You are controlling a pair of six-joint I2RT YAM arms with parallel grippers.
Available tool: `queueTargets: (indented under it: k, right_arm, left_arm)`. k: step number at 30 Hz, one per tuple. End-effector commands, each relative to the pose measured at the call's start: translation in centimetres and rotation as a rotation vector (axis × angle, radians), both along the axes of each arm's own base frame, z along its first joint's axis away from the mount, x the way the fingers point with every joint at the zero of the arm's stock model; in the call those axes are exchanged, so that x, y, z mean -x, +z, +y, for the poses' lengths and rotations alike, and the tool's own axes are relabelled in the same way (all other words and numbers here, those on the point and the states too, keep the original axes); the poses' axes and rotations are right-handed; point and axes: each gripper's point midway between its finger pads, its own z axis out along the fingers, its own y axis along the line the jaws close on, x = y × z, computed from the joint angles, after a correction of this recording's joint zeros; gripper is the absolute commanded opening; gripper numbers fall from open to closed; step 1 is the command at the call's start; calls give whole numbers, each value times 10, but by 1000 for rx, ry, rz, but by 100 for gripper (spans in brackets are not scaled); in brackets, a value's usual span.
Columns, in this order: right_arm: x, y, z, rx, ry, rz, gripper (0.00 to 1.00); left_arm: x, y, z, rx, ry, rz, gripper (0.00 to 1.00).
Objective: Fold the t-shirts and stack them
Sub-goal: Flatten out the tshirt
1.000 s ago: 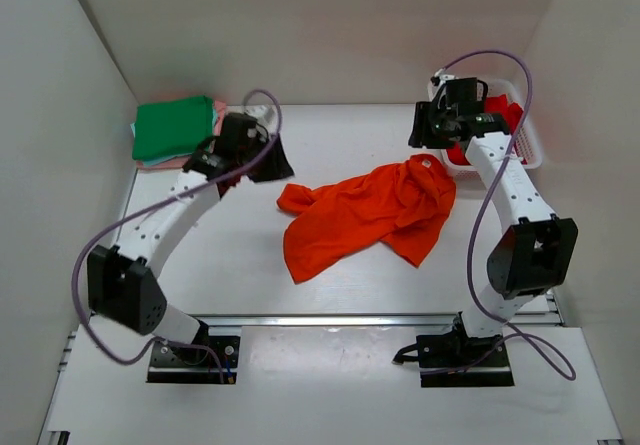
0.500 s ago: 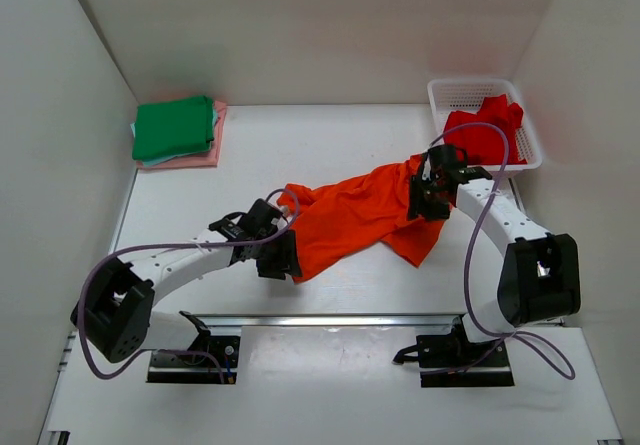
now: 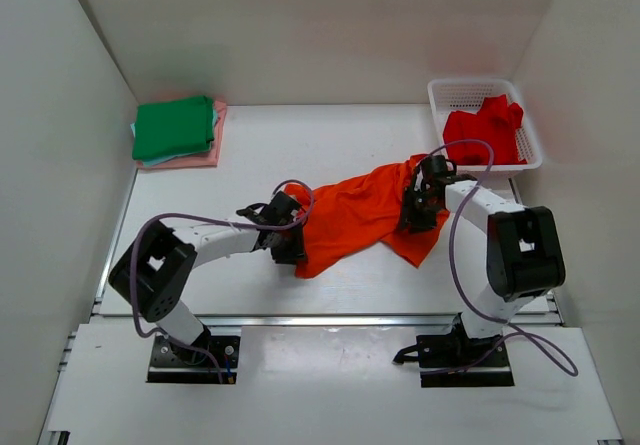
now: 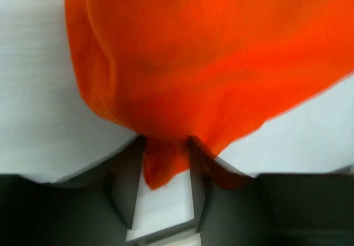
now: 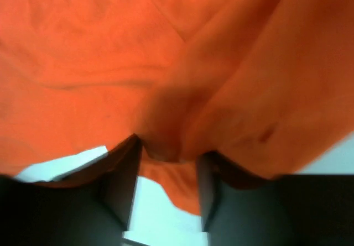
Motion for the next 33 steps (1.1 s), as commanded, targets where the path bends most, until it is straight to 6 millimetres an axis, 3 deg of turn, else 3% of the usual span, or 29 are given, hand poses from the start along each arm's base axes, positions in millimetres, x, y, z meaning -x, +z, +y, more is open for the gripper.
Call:
queueTargets:
  k: [1, 2, 3, 6, 8, 9, 10, 12, 13, 15, 16, 17, 18, 19, 20, 21, 22, 23, 25, 27, 28, 29, 31, 33]
  right_arm:
    - [-29, 4, 11, -54, 3, -42, 21]
    - [-34, 10, 16, -65, 7, -43, 1]
    - [-33, 12, 15, -68, 8, -37, 0]
    - [-54, 58, 15, -76, -3, -137, 0]
    - [-67, 104, 13, -80, -16, -253, 0]
    - [-74, 136, 12, -86, -15, -332, 0]
    - [-75, 150, 11, -93, -19, -367, 0]
    - [-86, 219, 9, -120, -19, -536, 0]
    - [-89, 247, 10, -138, -5, -599, 0]
    - [-85, 297, 9, -143, 25, -720, 0]
    - [-83, 323, 8, -144, 33, -779, 0]
    - [-76, 343, 3, -126, 39, -836, 0]
    - [-68, 374, -2, -112, 19, -912, 0]
    - [-57, 403, -7, -111, 15, -989, 0]
    - [-52, 418, -16, -87, -18, -1031, 0]
    - [-35, 443, -20, -71, -25, -1105, 0]
    - [-21, 467, -29, -46, -49, -1185, 0]
    - [-13, 477, -36, -29, -68, -1219, 0]
    - [21, 509, -47, -22, -76, -1328, 0]
    - [40, 523, -66, 6, -120, -1384, 0]
    - [60, 534, -68, 19, -93, -1433, 0]
    - [68, 541, -69, 24, -84, -1462, 0]
    - [90, 556, -82, 86, -110, -1517, 0]
    - [102, 564, -80, 104, -74, -1527, 0]
  left_arm:
    - [-12, -15, 8, -37, 35, 1, 24]
    - [-14, -13, 8, -14, 39, 7, 0]
    - [-16, -7, 9, 3, 49, 7, 0]
    - [-40, 33, 27, 29, 100, -64, 0]
    - [-72, 88, 33, 72, 139, -194, 0]
    - [-92, 129, 39, 94, 164, -296, 0]
    - [-101, 156, 45, 117, 185, -357, 0]
    - [-130, 232, 62, 180, 259, -501, 0]
    - [-134, 247, 67, 181, 266, -522, 0]
    - [-146, 318, 80, 216, 290, -656, 0]
    - [-145, 331, 84, 202, 274, -682, 0]
    - [-148, 366, 90, 209, 284, -765, 0]
    - [-143, 399, 94, 215, 290, -833, 0]
    - [-140, 413, 100, 203, 303, -866, 0]
    - [-133, 443, 107, 219, 317, -935, 0]
    - [-127, 464, 115, 223, 342, -975, 0]
    - [-119, 482, 122, 228, 347, -1021, 0]
    - [-110, 494, 131, 240, 371, -1050, 0]
    - [-92, 515, 146, 254, 403, -1115, 0]
    - [-73, 528, 156, 236, 412, -1176, 0]
    - [-52, 541, 165, 239, 435, -1235, 0]
    - [-44, 549, 169, 244, 438, -1265, 0]
    - [-32, 552, 177, 244, 460, -1283, 0]
    - [-22, 553, 177, 226, 438, -1268, 0]
